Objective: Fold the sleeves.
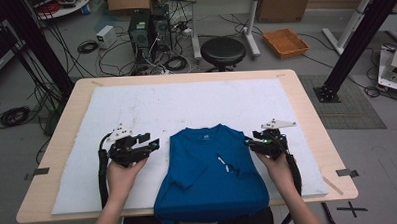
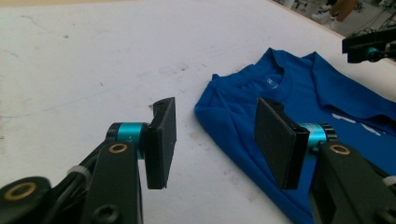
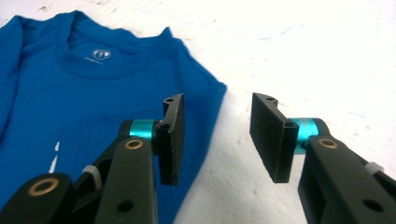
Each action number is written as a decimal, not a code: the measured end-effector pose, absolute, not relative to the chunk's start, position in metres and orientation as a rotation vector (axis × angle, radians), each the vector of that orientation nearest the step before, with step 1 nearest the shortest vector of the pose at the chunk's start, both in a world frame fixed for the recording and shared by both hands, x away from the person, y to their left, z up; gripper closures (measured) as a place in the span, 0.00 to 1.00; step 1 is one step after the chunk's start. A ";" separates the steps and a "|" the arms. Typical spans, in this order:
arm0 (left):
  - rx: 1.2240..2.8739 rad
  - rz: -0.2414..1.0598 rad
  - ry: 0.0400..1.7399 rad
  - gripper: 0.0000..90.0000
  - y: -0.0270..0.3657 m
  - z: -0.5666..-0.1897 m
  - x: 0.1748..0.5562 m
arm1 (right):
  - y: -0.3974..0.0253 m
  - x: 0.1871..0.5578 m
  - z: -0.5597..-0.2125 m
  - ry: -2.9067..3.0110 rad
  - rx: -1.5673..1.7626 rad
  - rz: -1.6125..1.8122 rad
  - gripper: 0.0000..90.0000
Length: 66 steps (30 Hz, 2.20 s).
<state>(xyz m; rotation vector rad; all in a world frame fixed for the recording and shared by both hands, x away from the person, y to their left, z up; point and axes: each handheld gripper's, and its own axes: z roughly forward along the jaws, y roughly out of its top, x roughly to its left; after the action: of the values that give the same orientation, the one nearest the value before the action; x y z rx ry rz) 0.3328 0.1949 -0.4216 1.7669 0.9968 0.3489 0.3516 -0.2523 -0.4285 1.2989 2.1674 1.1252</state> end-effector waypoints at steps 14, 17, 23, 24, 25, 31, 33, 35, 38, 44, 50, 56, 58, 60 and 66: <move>2.020 0.388 1.045 0.87 0.132 -0.445 0.351 | -0.263 0.352 -0.428 2.133 1.304 1.129 0.60; 1.991 0.411 1.046 0.97 0.137 -0.443 0.353 | -0.264 0.351 -0.427 2.124 1.312 1.130 0.60; 1.940 0.432 1.077 0.97 0.153 -0.442 0.357 | -0.265 0.351 -0.427 2.120 1.314 1.131 0.60; 1.936 0.438 1.084 0.97 0.154 -0.442 0.357 | -0.265 0.351 -0.427 2.123 1.314 1.127 0.60; 1.935 0.451 1.093 0.95 0.156 -0.441 0.358 | -0.265 0.351 -0.427 2.123 1.308 1.129 0.60; 1.883 0.467 1.128 0.74 0.166 -0.440 0.360 | -0.266 0.351 -0.426 2.117 1.311 1.139 0.60; 1.875 0.483 1.114 0.66 0.170 -0.438 0.359 | -0.267 0.351 -0.426 2.112 1.313 1.145 0.59; 1.863 0.489 1.094 0.61 0.175 -0.435 0.358 | -0.270 0.352 -0.425 2.105 1.327 1.155 0.58; 1.818 0.494 1.066 0.56 0.187 -0.430 0.357 | -0.274 0.355 -0.425 2.088 1.343 1.172 0.56; 1.788 0.502 1.032 0.52 0.195 -0.426 0.354 | -0.280 0.357 -0.424 2.072 1.346 1.194 0.53; 1.778 0.515 1.005 0.50 0.194 -0.421 0.350 | -0.281 0.356 -0.424 2.076 1.334 1.198 0.51; 1.768 0.512 0.997 0.49 0.194 -0.419 0.348 | -0.282 0.354 -0.423 2.073 1.327 1.202 0.51; 1.764 0.511 0.998 0.49 0.194 -0.419 0.348 | -0.283 0.354 -0.422 2.072 1.323 1.203 0.51; 1.763 0.508 0.999 0.49 0.195 -0.419 0.348 | -0.283 0.353 -0.422 2.067 1.320 1.207 0.51; 1.754 0.500 0.994 0.49 0.195 -0.417 0.347 | -0.285 0.353 -0.421 2.059 1.330 1.210 0.51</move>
<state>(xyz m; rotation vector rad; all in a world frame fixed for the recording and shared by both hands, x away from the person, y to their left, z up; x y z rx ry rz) 0.3467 0.1945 -0.4170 1.7537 0.9937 0.5000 0.3528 -0.2848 -0.4209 1.3301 2.0589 1.2101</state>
